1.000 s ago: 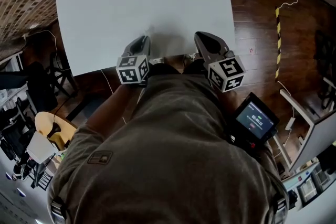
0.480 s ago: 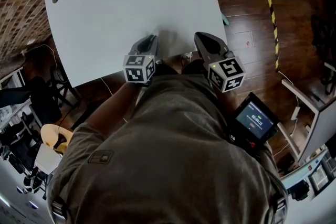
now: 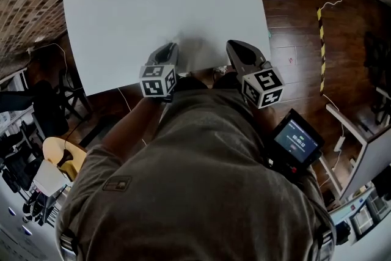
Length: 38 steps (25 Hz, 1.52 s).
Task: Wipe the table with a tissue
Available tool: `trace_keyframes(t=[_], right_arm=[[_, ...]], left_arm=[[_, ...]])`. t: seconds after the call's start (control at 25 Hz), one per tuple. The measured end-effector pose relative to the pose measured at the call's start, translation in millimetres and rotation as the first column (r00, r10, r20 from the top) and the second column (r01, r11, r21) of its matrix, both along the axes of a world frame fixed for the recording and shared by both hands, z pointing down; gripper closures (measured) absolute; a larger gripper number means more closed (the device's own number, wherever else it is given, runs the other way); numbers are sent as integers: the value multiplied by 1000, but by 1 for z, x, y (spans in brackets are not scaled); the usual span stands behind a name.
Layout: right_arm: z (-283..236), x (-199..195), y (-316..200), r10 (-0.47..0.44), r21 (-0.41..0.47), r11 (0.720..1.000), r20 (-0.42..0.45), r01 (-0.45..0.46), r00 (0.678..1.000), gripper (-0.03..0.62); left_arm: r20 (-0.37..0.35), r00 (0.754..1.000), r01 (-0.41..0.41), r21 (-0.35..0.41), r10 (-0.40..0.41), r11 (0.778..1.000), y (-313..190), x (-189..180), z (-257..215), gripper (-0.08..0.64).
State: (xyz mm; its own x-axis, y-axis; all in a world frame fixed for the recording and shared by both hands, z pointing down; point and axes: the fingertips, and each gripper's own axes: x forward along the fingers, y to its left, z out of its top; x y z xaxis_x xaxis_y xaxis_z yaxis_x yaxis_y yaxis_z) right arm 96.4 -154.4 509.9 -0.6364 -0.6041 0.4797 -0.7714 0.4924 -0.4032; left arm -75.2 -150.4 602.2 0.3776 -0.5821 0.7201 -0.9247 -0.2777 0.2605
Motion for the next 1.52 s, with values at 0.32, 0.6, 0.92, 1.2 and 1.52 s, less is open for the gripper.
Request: trace_keyframes(t=[0.32, 0.6, 0.92, 1.2, 1.52], right_arm=[[-6, -17, -3, -45, 7, 999, -3, 45, 999, 580], [-9, -44, 8, -55, 12, 998, -21, 56, 998, 580], [-8, -62, 20, -20, 15, 1000, -29, 20, 999, 580], [-11, -62, 18, -6, 25, 1000, -41, 7, 999, 580], [-40, -78, 44, 77, 78, 994, -42, -74, 996, 580]], left_arm=[[20, 997, 79, 0, -79, 997, 2, -33, -5, 528], [14, 999, 36, -5, -36, 999, 23, -50, -5, 528], [-31, 997, -69, 1, 69, 998, 41, -43, -2, 528], [-52, 996, -75, 20, 76, 997, 36, -43, -13, 528], [-132, 989, -45, 128, 62, 991, 48, -69, -61, 528]])
